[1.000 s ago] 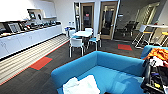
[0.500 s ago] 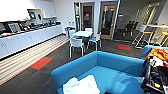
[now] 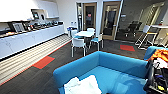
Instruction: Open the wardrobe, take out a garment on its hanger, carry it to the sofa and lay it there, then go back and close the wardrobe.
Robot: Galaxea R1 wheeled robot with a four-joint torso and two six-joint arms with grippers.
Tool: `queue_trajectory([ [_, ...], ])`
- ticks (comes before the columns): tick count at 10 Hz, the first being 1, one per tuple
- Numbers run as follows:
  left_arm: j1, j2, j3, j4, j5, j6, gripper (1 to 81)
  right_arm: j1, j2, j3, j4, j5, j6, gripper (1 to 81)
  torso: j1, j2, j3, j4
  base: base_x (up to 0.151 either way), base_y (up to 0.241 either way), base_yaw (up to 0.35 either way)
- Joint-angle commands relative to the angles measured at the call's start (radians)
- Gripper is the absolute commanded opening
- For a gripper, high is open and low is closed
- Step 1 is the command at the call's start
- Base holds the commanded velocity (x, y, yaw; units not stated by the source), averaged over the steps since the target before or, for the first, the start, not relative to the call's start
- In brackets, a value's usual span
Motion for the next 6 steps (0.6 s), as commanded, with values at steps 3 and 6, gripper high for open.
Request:
queue_trajectory([
  [3, -0.028, -0.002, 0.007, -0.001, 0.034, -0.004, 81.1, 0.019, 0.003, 0.002, -0.006, -0.049, -0.003, 81.1, 0.001, 0.0, 0.0, 0.0, 0.0, 0.0, 0.251],
  [6, -0.03, 0.004, -0.002, 0.002, 0.037, -0.004, 81.1, 0.016, 0.0, 0.002, -0.006, -0.049, -0.003, 81.1, 0.0, 0.0, 0.0, 0.0, 0.0, 0.0, 0.253],
])
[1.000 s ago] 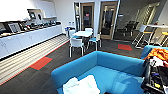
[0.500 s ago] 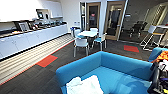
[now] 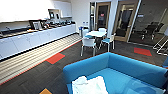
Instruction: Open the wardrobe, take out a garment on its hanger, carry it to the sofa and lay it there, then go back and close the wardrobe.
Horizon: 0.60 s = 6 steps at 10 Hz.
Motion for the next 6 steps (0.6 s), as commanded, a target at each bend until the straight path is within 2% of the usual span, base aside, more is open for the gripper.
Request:
queue_trajectory([
  [1, -0.03, 0.01, -0.017, 0.005, 0.033, -0.004, 81.1, 0.013, 0.005, 0.005, -0.006, -0.052, -0.003, 81.1, 0.0, 0.0, 0.0, 0.0, 0.0, 0.0, 0.254],
  [5, -0.03, 0.045, -0.094, 0.006, 0.029, -0.004, 81.1, 0.004, 0.002, 0.005, -0.006, -0.049, -0.003, 81.1, 0.0, 0.0, 0.0, 0.0, 0.0, 0.0, 0.259],
  [6, -0.03, 0.045, -0.094, 0.006, 0.029, -0.004, 81.1, 0.002, 0.001, 0.005, -0.008, -0.048, -0.003, 81.1, 0.0, 0.0, 0.053, 0.0, 0.0, 0.0, 0.262],
])
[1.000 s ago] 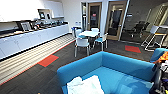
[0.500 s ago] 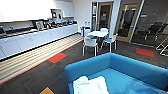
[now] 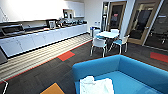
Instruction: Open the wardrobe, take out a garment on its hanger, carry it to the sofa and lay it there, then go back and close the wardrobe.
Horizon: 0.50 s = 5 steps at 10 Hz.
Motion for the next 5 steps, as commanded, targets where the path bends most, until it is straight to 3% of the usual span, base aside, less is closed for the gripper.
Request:
queue_trajectory([
  [1, -0.032, -0.001, 0.002, 0.006, 0.032, -0.004, 81.1, 0.009, 0.003, 0.005, -0.007, -0.049, -0.002, 81.1, 0.0, 0.0, 0.06, 0.0, 0.0, 0.0, 0.262],
  [3, -0.032, -0.001, 0.002, 0.006, 0.034, -0.004, 81.1, 0.008, 0.003, 0.005, -0.007, -0.049, -0.002, 81.1, 0.0, 0.0, 0.112, 0.0, 0.0, 0.0, 0.269],
  [4, -0.032, -0.001, 0.002, 0.004, 0.034, -0.004, 81.1, 0.008, 0.003, 0.005, -0.007, -0.05, -0.002, 81.1, 0.0, 0.0, 0.067, 0.0, 0.0, 0.0, 0.27],
  [5, -0.032, -0.001, 0.002, 0.004, 0.034, -0.004, 81.1, 0.008, 0.003, 0.005, -0.007, -0.049, -0.004, 81.1, 0.0, -0.001, 0.081, 0.0, 0.0, 0.0, 0.27],
])
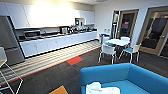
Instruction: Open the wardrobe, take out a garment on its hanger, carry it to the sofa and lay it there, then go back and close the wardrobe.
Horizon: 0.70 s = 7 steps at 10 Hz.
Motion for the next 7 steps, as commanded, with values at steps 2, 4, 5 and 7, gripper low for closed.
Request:
queue_trajectory([
  [2, -0.04, -0.002, 0.0, 0.003, 0.035, -0.004, 81.1, 0.012, -0.018, 0.005, -0.004, -0.038, -0.004, 81.1, 0.001, 0.0, 0.0, 0.0, 0.0, 0.0, 0.27],
  [4, -0.039, -0.002, -0.022, 0.0, 0.032, -0.004, 81.1, -0.002, -0.086, 0.007, 0.01, -0.002, 0.002, 81.1, 0.001, 0.0, -0.002, 0.0, 0.0, 0.0, 0.27],
  [5, -0.039, -0.002, -0.025, 0.0, 0.032, -0.004, 81.1, -0.002, -0.127, 0.01, 0.01, 0.016, 0.008, 81.1, 0.001, 0.0, -0.002, 0.0, 0.0, 0.0, 0.272],
  [7, -0.039, -0.001, -0.025, -0.002, 0.032, -0.004, 81.1, 0.018, -0.161, 0.007, 0.01, 0.016, 0.008, 81.1, 0.001, 0.0, -0.001, 0.0, 0.0, 0.0, 0.272],
])
